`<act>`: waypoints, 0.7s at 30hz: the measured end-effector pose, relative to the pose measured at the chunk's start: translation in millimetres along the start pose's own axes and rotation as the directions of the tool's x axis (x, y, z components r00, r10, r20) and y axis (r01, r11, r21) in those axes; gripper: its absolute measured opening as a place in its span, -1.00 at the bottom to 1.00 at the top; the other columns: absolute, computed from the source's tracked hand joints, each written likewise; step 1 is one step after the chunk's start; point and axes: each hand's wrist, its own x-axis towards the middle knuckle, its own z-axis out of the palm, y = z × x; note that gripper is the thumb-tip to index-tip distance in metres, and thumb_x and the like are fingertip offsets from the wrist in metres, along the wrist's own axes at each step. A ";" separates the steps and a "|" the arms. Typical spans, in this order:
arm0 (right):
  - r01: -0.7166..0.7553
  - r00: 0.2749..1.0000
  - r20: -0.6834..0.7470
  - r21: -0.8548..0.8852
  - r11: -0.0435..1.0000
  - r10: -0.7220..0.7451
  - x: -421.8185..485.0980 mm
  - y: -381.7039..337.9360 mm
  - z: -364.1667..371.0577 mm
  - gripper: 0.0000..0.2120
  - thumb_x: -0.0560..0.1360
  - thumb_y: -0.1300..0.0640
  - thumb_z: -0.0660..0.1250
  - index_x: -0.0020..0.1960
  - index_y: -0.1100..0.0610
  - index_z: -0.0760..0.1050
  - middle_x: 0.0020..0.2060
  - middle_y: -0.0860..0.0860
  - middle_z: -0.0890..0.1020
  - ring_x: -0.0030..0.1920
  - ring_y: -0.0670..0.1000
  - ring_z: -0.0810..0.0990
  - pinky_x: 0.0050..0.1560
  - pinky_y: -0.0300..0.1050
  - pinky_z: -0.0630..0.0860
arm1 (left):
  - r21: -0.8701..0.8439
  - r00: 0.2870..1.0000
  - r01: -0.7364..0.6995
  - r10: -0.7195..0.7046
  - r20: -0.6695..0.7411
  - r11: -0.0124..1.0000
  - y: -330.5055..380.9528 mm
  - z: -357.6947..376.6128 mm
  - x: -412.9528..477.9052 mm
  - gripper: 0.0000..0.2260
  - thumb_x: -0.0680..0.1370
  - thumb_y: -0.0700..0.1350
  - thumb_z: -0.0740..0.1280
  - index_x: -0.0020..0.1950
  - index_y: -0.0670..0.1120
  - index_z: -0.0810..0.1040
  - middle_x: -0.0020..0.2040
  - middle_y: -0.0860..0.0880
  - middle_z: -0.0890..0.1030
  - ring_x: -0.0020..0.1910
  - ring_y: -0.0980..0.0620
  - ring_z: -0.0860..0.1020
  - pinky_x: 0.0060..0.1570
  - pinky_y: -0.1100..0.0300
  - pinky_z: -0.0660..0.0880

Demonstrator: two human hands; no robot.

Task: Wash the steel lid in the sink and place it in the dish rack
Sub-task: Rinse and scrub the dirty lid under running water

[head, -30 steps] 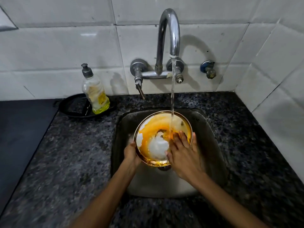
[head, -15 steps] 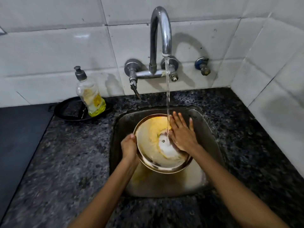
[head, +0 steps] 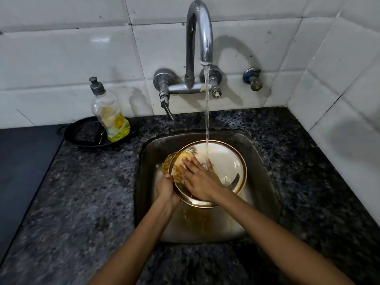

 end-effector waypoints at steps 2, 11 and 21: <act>-0.016 0.999 -0.049 0.005 1.000 0.016 15.6 20.9 -0.7 -0.47 0.57 -0.14 -0.06 0.49 -0.05 -0.06 0.54 -0.02 -0.08 0.53 0.07 -0.19 0.41 0.34 -0.25 | 0.038 0.997 -0.081 0.081 0.001 0.996 3.6 -0.8 0.8 -0.80 0.52 -0.27 0.15 -0.22 -0.18 0.53 -0.20 -0.17 0.57 -0.20 -0.12 0.52 0.04 -0.02 0.49; -0.325 0.927 -0.226 -0.088 0.941 0.299 -33.8 46.2 15.4 -0.33 0.50 -0.21 -0.22 0.49 0.13 -0.15 0.52 0.07 -0.15 0.49 0.09 -0.28 0.33 0.11 -0.54 | 0.038 0.954 -0.230 0.233 -0.187 0.972 20.1 -17.7 17.7 -0.72 0.42 -0.33 0.14 -0.48 -0.09 0.37 -0.39 -0.08 0.36 -0.37 0.01 0.31 -0.32 0.17 0.29; -0.046 0.999 -0.003 -0.064 0.997 0.046 12.6 7.0 5.6 -0.49 0.56 -0.11 -0.12 0.49 -0.09 -0.09 0.54 -0.05 -0.09 0.53 0.07 -0.19 0.34 0.39 -0.38 | -0.069 0.999 -0.040 0.038 -0.024 0.997 -1.7 2.9 -5.6 -0.78 0.51 -0.34 0.12 -0.25 -0.18 0.50 -0.28 -0.13 0.55 -0.30 -0.06 0.50 -0.27 0.15 0.47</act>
